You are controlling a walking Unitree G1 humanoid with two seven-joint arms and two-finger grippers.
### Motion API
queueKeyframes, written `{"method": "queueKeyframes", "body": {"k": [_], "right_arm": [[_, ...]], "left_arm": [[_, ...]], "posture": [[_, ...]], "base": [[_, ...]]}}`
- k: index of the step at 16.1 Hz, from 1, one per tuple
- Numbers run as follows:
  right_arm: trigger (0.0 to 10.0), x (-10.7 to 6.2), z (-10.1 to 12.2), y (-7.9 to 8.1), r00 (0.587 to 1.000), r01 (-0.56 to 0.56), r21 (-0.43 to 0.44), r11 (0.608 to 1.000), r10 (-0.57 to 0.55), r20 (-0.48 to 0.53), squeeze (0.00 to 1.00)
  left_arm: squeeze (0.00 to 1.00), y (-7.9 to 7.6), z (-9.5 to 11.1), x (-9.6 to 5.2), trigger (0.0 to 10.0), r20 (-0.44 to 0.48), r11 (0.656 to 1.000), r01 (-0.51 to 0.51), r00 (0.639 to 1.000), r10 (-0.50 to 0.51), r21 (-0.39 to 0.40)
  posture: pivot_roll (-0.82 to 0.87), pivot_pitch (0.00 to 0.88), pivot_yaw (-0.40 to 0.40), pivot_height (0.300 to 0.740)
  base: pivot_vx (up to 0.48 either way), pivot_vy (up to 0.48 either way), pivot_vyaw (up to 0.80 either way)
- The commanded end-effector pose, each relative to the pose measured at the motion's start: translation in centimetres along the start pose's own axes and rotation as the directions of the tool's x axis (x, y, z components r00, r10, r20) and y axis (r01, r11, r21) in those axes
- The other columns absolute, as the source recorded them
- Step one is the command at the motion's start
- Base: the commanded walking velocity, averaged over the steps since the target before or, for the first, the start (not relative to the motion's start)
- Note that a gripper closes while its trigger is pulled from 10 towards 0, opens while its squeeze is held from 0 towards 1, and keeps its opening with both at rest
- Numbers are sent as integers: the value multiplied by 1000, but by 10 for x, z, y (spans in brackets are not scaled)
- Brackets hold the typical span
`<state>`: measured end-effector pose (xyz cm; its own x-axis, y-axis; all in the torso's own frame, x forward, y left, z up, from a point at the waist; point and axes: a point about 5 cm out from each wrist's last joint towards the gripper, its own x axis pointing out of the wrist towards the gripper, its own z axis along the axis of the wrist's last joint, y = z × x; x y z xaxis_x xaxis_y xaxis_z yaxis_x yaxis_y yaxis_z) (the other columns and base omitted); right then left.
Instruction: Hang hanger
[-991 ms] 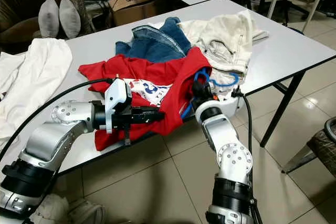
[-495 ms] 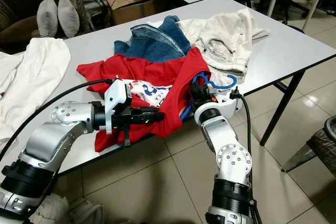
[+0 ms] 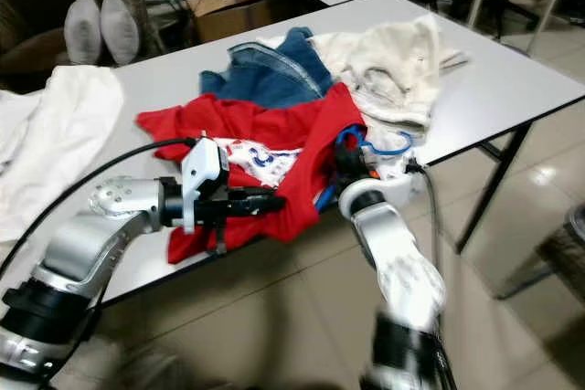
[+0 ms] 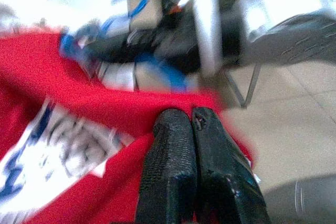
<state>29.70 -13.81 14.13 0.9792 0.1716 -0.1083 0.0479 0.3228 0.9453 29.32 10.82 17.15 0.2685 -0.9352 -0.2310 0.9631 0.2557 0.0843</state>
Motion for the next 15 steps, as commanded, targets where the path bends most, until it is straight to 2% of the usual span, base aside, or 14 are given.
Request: {"method": "queueKeyframes", "body": {"k": [1,4,7,8,9,12,13,14,15], "right_arm": [[10000,-8,-17,3,999,-29,42,999,30,-24,0],[10000,-10,-12,-2,1000,-15,4,1000,15,-18,0],[10000,-15,-9,1,998,-40,-123,992,34,-55,0],[10000,-17,-5,6,996,-73,-178,981,62,-64,0],[10000,-20,2,16,990,-134,-191,972,124,-64,0],[10000,-28,9,37,963,-266,-254,930,246,-106,0],[10000,-38,7,52,923,-382,-340,859,333,-193,0],[10000,-53,2,65,860,-506,-395,767,410,-305,0],[10000,-58,1,68,837,-542,-404,737,429,-340,0]], "left_arm": [[1000,17,4,-19,10000,-18,997,-74,997,73,-20],[1000,21,0,-19,10000,-36,994,-110,993,109,-29],[1000,21,0,-24,10000,-7,989,-132,991,132,-72],[1000,23,2,-28,10000,20,985,-149,988,151,-86],[1000,26,4,-35,10000,51,977,-186,980,192,-103],[1000,27,1,-54,10000,60,939,-327,941,334,-110],[1000,24,-6,-62,10000,59,891,-416,900,432,-179],[1000,16,-20,-64,10000,14,850,-463,876,482,-250],[1000,12,-25,-64,10000,-3,839,-471,872,489,-273]], "posture": [[-132,0,214,740],[-135,0,193,740],[-140,0,188,740],[-135,0,178,740],[-125,0,164,740],[-96,0,122,740],[-92,0,122,740],[-92,0,122,740],[-119,0,131,740]], "base": [[0,0,800],[0,0,800],[0,0,800],[0,0,800],[0,0,800],[0,0,800],[0,0,800],[0,0,800],[0,0,800]]}}
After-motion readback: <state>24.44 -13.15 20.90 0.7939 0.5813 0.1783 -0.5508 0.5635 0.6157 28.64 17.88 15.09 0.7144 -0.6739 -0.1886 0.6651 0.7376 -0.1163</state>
